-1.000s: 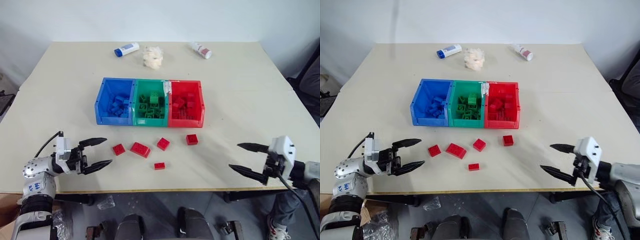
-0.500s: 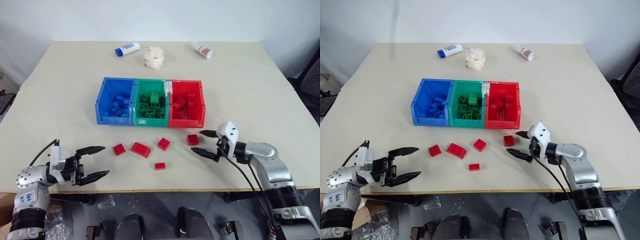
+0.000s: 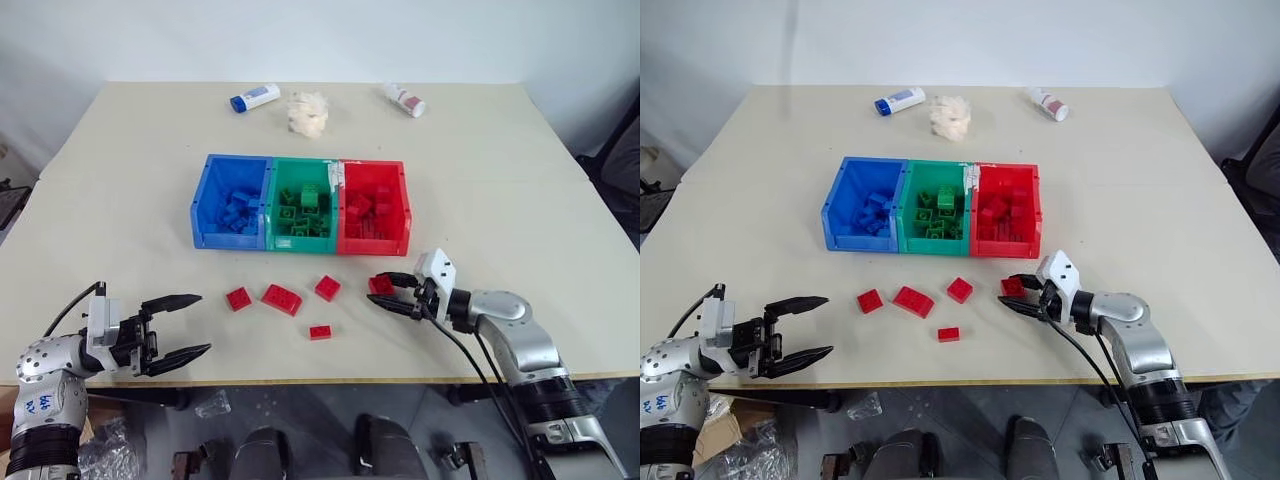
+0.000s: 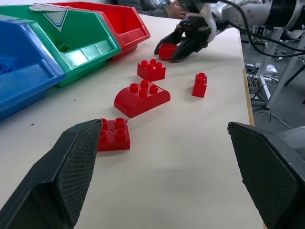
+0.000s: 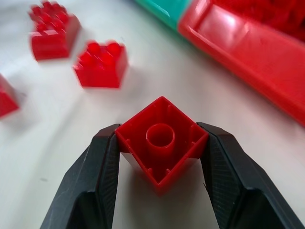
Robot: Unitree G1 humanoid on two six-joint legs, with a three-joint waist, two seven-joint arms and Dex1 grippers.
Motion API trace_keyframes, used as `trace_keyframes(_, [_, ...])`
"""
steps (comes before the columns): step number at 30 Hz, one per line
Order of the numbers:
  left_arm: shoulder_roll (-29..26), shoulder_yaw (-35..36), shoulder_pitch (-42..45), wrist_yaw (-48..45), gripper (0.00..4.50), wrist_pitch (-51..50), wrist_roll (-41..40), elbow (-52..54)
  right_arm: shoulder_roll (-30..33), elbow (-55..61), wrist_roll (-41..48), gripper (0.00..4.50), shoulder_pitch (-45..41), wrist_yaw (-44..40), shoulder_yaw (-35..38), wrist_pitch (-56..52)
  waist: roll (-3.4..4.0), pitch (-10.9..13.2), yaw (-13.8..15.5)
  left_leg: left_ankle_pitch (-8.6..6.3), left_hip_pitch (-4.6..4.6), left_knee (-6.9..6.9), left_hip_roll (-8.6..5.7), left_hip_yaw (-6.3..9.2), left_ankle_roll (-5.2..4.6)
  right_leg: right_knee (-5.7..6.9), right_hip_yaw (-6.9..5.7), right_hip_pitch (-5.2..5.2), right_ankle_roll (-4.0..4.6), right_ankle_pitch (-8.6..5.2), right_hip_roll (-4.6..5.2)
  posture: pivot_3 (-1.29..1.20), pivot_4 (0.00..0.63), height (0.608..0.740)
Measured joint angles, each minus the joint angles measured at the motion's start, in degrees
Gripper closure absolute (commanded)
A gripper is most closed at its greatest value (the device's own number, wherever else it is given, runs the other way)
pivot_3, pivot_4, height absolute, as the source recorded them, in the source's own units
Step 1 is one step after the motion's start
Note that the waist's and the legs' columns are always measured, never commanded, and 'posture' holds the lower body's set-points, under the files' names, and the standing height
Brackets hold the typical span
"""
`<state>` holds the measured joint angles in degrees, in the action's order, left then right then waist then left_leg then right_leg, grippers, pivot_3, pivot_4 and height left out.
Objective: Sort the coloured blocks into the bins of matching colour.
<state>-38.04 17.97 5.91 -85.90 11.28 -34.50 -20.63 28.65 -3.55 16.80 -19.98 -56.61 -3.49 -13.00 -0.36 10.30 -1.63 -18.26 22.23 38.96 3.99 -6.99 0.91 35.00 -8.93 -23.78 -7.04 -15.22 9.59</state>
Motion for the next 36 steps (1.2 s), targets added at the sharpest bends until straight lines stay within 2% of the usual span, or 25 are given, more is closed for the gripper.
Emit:
trace_keyframes(2, [0.45,-0.08,0.29,0.0,0.0,-0.05,0.0,0.09,-0.24,1.48,0.86,2.44,-2.35,1.69,1.26,-1.04,0.0,0.0,-0.19,0.0,-0.02,0.01,0.02,-0.02,0.01,0.04,0.01,-0.01,0.0,0.0,0.0,0.0,0.15,0.74])
trace_keyframes(5, [1.07,-1.04,1.92,-0.01,0.0,-0.08,0.1,-0.17,-1.55,0.15,1.06,2.44,-10.97,5.36,3.85,-0.91,0.02,0.01,-0.26,0.02,-0.03,0.01,0.04,-0.03,0.04,0.15,0.02,-0.07,0.06,-0.03,-0.02,0.0,0.15,0.74])
trace_keyframes(8, [1.22,-1.44,3.95,-0.02,0.0,-0.06,0.41,-0.81,-3.26,-5.38,0.77,2.44,-17.56,7.57,4.18,0.52,0.01,0.01,-0.21,0.02,-0.02,-0.06,0.06,-0.05,0.05,0.11,0.0,-0.08,0.08,-0.04,-0.04,0.0,0.15,0.74])
trace_keyframes(13, [1.58,-2.4,6.65,-0.04,0.0,0.12,1.1,-3.19,-5.35,-17.41,-1.91,0.68,-22.64,8.63,3.69,4.42,0.01,0.01,-0.03,0.01,0.11,-0.04,0.01,-0.08,0.02,0.02,0.0,-0.13,0.04,-0.02,-0.04,0.0,0.15,0.74])
trace_keyframes(15, [1.7,-2.88,7.55,-0.04,0.0,0.3,1.18,-4.0,-5.4,-18.38,-2.27,0.05,-22.98,8.42,3.69,5.81,0.01,0.01,-0.15,0.01,0.11,-0.07,0.01,-0.08,0.03,0.04,0.0,-0.15,0.04,-0.02,-0.04,0.0,0.15,0.74])
trace_keyframes(18, [1.73,-3.24,8.17,-0.05,0.0,0.48,1.2,-4.99,-5.09,-17.81,-2.23,0.05,-22.53,7.77,3.79,6.42,0.01,0.01,-0.27,0.01,0.09,-0.06,0.02,-0.09,0.03,0.06,0.01,-0.15,0.04,-0.02,-0.04,0.0,0.15,0.74])
trace_keyframes(23, [1.89,-3.49,8.9,-0.06,0.0,0.68,1.24,-5.38,-0.17,-8.54,-0.66,0.05,-14.89,3.24,3.84,4.06,0.01,0.01,0.01,0.01,0.11,-0.06,0.02,-0.08,0.03,0.02,0.01,-0.15,0.04,-0.02,-0.04,0.0,0.15,0.74])
trace_keyframes(27, [1.92,-3.71,9.19,-0.07,0.0,0.8,1.26,-6.41,8.52,2.54,3.65,0.05,-4.11,-3.98,4.56,-0.43,0.01,0.01,0.31,-0.01,0.12,-0.04,0.02,-0.04,0.01,-0.02,-0.01,-0.12,0.04,-0.02,-0.04,0.0,0.15,0.74])
trace_keyframes(32, [1.72,-3.76,9.1,-0.09,0.0,1.19,1.24,-7.51,20.21,9.91,7.25,0.05,12.07,-12.19,11.86,-2.04,0.0,0.01,0.23,-0.02,0.04,-0.02,0.02,-0.04,0.0,-0.03,-0.01,-0.04,0.03,-0.02,-0.04,0.0,0.15,0.74])
trace_keyframes(36, [1.62,-3.8,9.23,-0.12,0.0,1.31,1.19,-7.68,23.92,11.69,7.89,0.05,18.18,-14.56,16.67,-1.99,0.0,0.01,-0.23,-0.01,-0.08,-0.03,0.06,-0.07,0.02,-0.01,0.02,-0.01,0.04,-0.02,-0.04,0.0,0.15,0.74])
